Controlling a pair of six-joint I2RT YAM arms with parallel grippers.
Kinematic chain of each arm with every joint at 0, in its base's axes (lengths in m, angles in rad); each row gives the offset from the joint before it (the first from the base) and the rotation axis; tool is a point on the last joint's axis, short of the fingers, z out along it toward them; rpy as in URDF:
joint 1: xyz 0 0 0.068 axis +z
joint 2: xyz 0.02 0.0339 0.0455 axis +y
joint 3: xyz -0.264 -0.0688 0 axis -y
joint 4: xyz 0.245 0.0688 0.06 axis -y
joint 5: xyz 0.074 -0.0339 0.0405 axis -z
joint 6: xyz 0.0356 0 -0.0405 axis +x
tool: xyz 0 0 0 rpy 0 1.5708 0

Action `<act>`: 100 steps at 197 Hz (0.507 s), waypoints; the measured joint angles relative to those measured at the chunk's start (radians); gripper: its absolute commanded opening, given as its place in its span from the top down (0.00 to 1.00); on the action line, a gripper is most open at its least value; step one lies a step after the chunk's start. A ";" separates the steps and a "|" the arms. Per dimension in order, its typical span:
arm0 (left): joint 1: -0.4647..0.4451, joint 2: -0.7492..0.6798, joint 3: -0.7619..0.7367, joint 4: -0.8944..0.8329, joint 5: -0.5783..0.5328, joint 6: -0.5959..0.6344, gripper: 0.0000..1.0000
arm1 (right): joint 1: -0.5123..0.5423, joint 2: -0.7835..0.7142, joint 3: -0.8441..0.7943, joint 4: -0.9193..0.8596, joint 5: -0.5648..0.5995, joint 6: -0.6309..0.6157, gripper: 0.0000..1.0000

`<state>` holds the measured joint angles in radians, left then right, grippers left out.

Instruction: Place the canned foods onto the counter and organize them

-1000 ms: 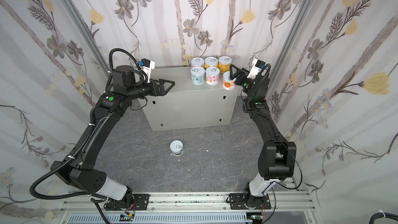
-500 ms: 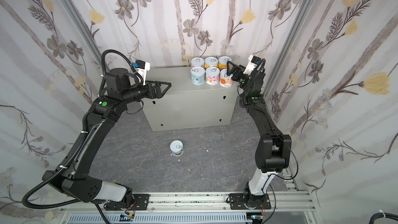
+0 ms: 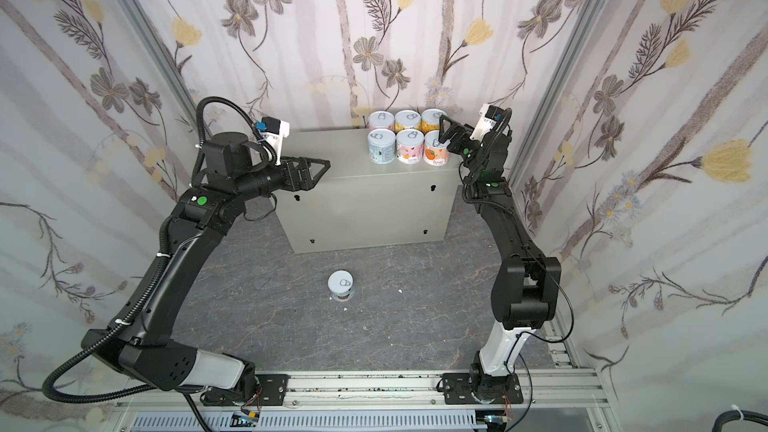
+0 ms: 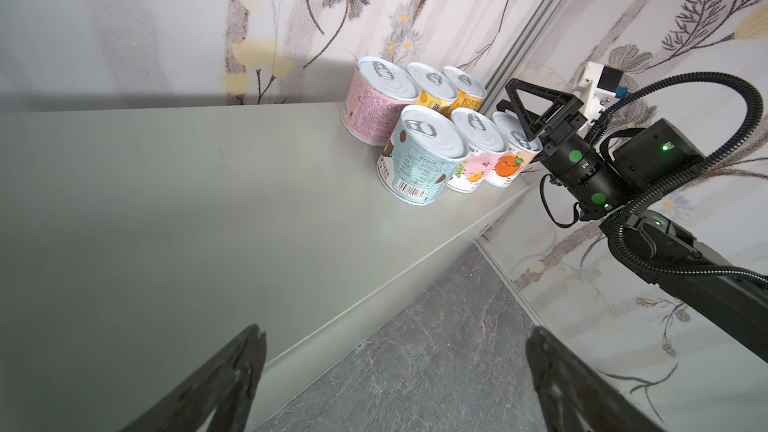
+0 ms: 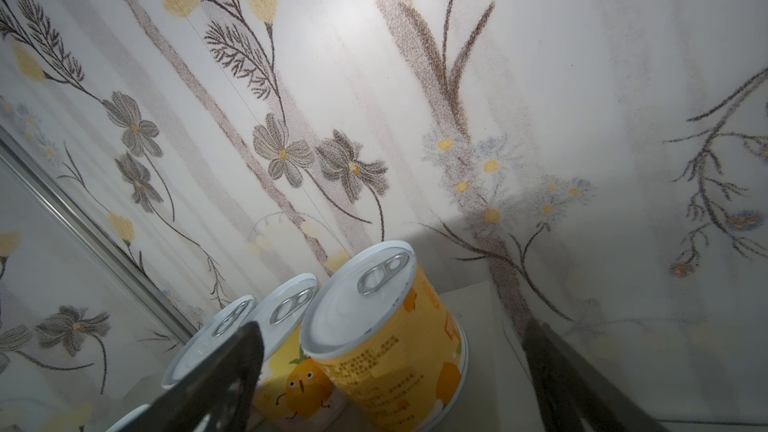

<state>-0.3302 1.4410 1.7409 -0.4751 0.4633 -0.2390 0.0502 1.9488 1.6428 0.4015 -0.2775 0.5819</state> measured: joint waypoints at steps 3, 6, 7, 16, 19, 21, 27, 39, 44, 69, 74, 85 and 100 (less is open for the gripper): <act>0.000 0.000 0.000 0.000 0.000 0.000 0.00 | 0.000 0.002 0.002 0.000 0.000 0.000 0.03; 0.000 0.000 0.000 0.000 0.000 0.000 0.00 | 0.000 0.003 0.003 0.000 0.001 0.000 0.04; 0.000 0.000 0.000 0.000 0.000 0.000 0.00 | 0.000 0.003 0.004 0.000 0.001 0.000 0.04; 0.000 0.001 0.000 0.000 0.000 0.000 0.00 | -0.001 0.008 0.010 -0.002 0.001 0.000 0.04; 0.000 0.001 0.000 0.000 0.000 0.000 0.00 | -0.002 0.010 0.012 -0.002 0.002 -0.001 0.04; 0.000 0.002 0.000 0.000 0.000 0.000 0.00 | -0.002 0.011 0.013 -0.002 0.002 -0.002 0.04; 0.000 0.002 0.000 0.000 0.000 0.000 0.00 | -0.002 0.014 0.017 -0.003 0.004 -0.004 0.03; 0.000 0.002 0.000 0.000 0.000 0.000 0.00 | -0.004 0.021 0.027 -0.007 0.004 -0.008 0.03; 0.000 0.002 0.000 0.000 0.000 0.000 0.00 | -0.005 0.024 0.033 -0.008 0.004 -0.009 0.03; 0.000 0.003 0.000 0.000 -0.001 0.000 0.00 | -0.006 0.040 0.059 -0.023 0.005 -0.016 0.03; 0.000 0.004 0.000 0.000 -0.003 0.000 0.00 | -0.007 0.043 0.063 -0.026 0.005 -0.016 0.03; 0.001 0.005 0.000 0.000 -0.008 0.000 0.00 | -0.008 0.048 0.073 -0.036 0.007 -0.018 0.03; 0.002 0.007 0.000 0.000 -0.008 0.001 0.00 | -0.009 0.050 0.078 -0.042 0.012 -0.022 0.03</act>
<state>-0.3283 1.4483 1.7409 -0.4751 0.4553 -0.2382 0.0410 1.9984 1.7206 0.3595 -0.2657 0.5598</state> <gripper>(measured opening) 0.997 0.967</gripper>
